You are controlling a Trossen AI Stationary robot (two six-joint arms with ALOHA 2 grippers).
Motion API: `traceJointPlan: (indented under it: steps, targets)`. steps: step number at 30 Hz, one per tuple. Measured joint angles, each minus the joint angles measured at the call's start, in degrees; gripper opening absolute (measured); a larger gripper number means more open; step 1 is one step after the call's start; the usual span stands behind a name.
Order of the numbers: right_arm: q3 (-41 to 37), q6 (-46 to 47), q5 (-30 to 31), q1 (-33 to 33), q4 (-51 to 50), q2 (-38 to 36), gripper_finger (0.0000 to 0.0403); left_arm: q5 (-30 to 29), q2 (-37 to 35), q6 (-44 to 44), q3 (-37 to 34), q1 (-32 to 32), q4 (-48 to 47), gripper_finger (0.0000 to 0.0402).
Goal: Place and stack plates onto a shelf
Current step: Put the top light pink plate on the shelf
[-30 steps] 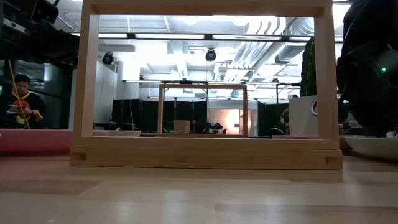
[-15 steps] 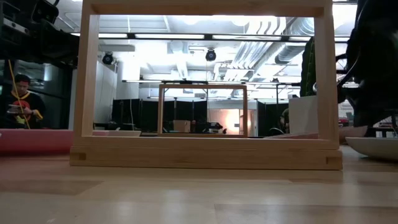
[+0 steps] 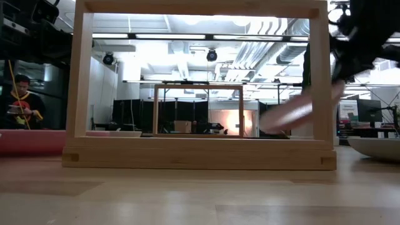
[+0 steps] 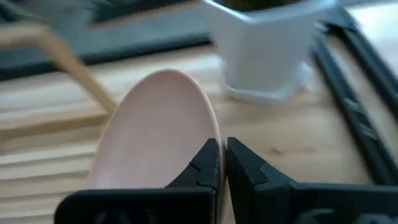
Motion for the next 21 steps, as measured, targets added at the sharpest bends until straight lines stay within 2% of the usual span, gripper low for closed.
traceJointPlan:
  steps: [4,10,16,21]
  targets:
    - [2.03,-8.86,6.0,-0.68,7.25,0.0,0.0,0.0,0.0,0.0,0.0,0.0,0.0,0.0001]
    - [1.84,-27.59,8.19,-4.36,26.68,1.1,0.0,0.0,0.0,0.0,0.02,-0.02,0.0,0.0001]
    - [1.8,-48.7,5.42,-10.23,47.42,5.46,0.0,0.0,-0.02,0.0,0.0,-0.01,0.0,0.0001]
    - [1.78,-60.42,0.27,-15.4,60.04,10.27,0.0,0.0,-0.01,0.0,0.01,-0.01,0.0,0.0001]
